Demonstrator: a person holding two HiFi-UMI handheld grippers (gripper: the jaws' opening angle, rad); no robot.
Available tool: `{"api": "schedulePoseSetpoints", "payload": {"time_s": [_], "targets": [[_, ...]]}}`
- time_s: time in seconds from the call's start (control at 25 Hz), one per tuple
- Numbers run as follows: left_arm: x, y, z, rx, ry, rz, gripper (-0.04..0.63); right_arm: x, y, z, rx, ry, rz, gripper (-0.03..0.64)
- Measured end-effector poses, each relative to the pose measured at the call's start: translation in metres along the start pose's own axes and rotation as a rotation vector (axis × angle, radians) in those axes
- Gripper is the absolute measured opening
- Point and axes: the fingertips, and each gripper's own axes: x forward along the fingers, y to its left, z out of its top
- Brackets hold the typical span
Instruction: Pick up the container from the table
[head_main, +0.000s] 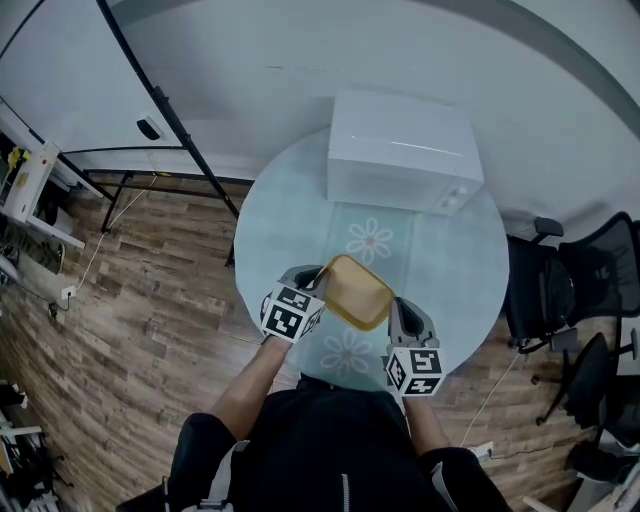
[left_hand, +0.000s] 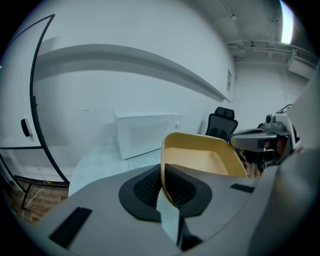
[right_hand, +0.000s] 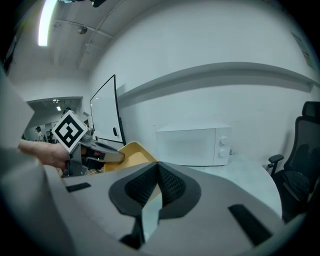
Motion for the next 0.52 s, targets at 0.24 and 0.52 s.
{"api": "schedulePoseSetpoints", "payload": {"time_s": [0.24, 0.52], "targets": [[0.0031, -0.0004, -0.0027, -0.005, 0.004, 0.001, 0.021, 0.0004, -0.0042, -0.0008, -0.004, 0.003, -0.004, 0.025], [0.0055, 0.0005, 0.0005, -0.010, -0.001, 0.003, 0.021, 0.0014, -0.0070, 0.0039, -0.011, -0.003, -0.006, 0.023]]}}
